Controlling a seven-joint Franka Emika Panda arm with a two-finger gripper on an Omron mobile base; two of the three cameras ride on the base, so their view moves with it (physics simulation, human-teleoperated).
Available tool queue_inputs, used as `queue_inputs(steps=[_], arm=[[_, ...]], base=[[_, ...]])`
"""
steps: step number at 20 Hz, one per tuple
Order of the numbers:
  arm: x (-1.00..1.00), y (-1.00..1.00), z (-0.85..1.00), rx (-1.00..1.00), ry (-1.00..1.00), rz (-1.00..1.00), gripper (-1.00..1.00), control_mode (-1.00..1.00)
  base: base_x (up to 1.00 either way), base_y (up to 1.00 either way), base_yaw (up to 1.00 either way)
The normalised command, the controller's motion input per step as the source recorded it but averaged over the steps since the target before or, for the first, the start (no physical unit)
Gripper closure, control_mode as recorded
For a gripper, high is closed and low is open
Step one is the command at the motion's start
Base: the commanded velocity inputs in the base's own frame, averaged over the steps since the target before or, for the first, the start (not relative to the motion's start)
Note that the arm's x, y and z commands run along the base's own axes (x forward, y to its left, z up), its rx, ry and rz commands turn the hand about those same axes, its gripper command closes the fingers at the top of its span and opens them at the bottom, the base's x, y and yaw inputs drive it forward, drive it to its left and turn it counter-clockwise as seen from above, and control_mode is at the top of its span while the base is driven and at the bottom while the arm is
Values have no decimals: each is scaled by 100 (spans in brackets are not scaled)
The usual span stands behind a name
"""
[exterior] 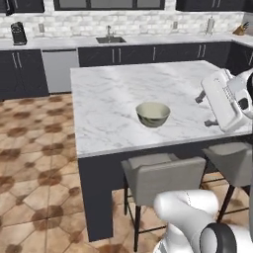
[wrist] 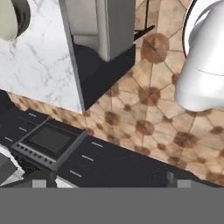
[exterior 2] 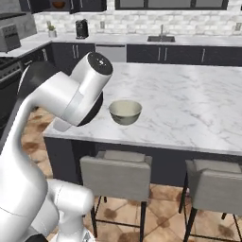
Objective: Pick up the bowls from the cabinet and place each bowl in front of a stool on the dining counter.
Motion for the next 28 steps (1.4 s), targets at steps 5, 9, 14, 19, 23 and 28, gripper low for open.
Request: queue_inputs(steps=[5,9,14,19,23,28], arm=[[0,0,0,0,0,0,-100,100],[0,0,0,0,0,0,-100,100],[0,0,0,0,0,0,-100,100],[0,0,0,0,0,0,-100,100],[0,0,0,0,0,0,-100,100],[0,0,0,0,0,0,-100,100]], base=[[-93,100,-1],[-48,100,0],[34,100,0],[100,100,0],[100,100,0],[100,100,0]])
